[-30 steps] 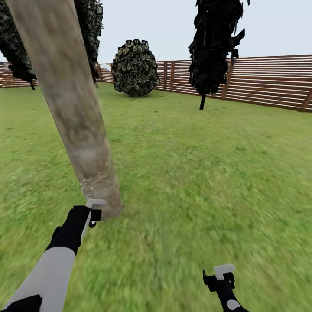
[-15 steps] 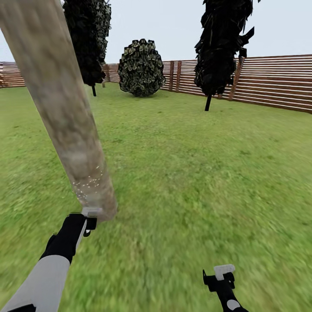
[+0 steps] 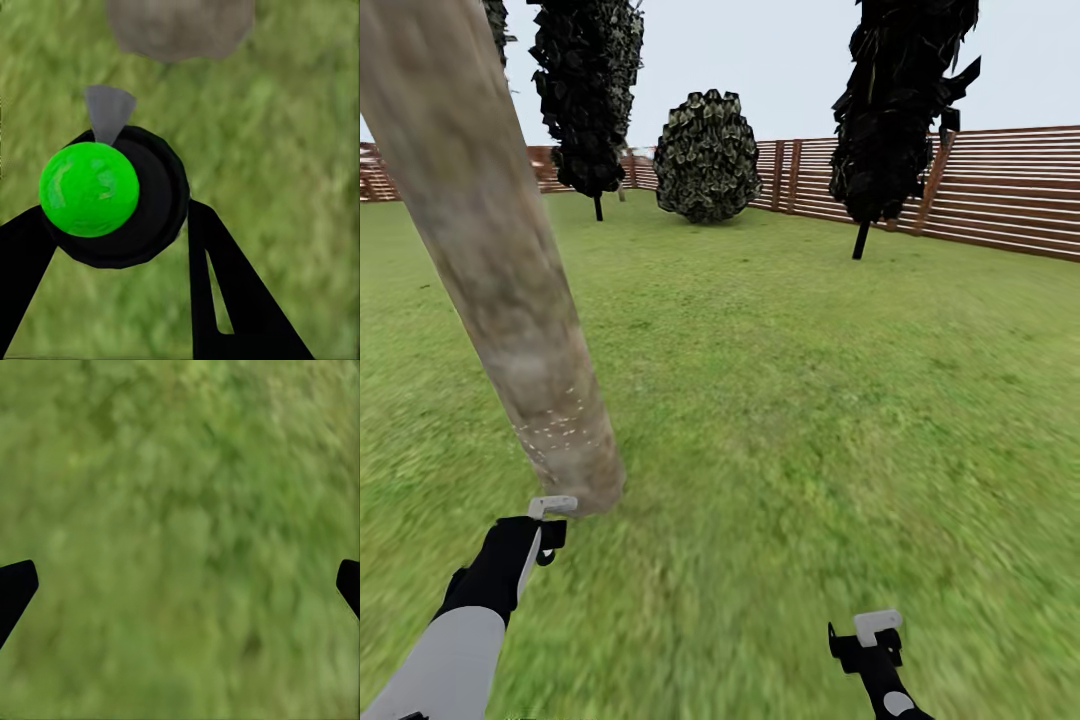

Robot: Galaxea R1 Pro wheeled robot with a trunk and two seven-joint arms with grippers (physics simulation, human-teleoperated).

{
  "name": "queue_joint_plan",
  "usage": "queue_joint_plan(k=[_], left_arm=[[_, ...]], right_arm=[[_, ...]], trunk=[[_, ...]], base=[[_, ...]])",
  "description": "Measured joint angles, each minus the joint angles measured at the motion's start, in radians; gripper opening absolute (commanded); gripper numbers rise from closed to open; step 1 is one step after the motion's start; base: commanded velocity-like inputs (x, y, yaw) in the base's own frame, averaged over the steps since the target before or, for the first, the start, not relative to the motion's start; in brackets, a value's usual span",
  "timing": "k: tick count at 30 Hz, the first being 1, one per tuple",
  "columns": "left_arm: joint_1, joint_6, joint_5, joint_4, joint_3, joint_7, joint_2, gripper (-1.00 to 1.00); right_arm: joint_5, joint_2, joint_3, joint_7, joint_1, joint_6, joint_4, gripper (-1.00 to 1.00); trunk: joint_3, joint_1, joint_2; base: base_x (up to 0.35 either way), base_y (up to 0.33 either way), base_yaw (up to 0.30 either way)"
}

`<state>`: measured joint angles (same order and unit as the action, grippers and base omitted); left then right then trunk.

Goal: In the garden, pick up the pesticide atomizer on the floor and spray pesticide onto both trees until each tree trunk is fully covered.

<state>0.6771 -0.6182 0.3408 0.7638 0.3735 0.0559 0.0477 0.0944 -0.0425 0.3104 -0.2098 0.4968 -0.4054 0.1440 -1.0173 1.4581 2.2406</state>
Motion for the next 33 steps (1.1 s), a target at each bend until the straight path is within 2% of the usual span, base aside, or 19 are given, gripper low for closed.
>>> queue_joint_plan(k=[5,12,18,21,33], left_arm=[[0.000,0.001,0.001,0.005,0.007,0.000,0.002,-1.00],[0.000,0.003,-0.003,0.006,0.006,0.007,-0.002,-1.00],[0.000,0.002,-0.002,0.004,0.001,0.005,-0.007,-1.00],[0.000,0.002,-0.003,0.004,0.000,0.001,-0.021,-1.00],[0.000,0.003,-0.001,0.010,0.000,0.004,-0.029,-1.00]], right_arm=[[0.000,0.000,0.000,-0.001,0.000,0.000,0.000,1.00],[0.000,0.000,0.000,-0.001,0.000,0.000,0.000,1.00],[0.000,0.000,0.000,-0.002,0.000,0.000,0.000,1.00],[0.000,0.001,0.000,-0.002,0.000,0.000,0.000,1.00],[0.001,0.000,0.000,-0.003,-0.002,0.000,0.000,1.00]], trunk=[[0.000,0.001,0.000],[0.000,0.000,0.000],[0.000,0.000,0.000],[0.001,0.000,0.000],[0.003,0.000,0.000]], base=[[-0.144,-0.200,0.273],[-0.021,-0.025,0.276],[0.217,-0.145,0.278],[0.244,-0.165,0.275],[0.058,-0.260,0.022]])
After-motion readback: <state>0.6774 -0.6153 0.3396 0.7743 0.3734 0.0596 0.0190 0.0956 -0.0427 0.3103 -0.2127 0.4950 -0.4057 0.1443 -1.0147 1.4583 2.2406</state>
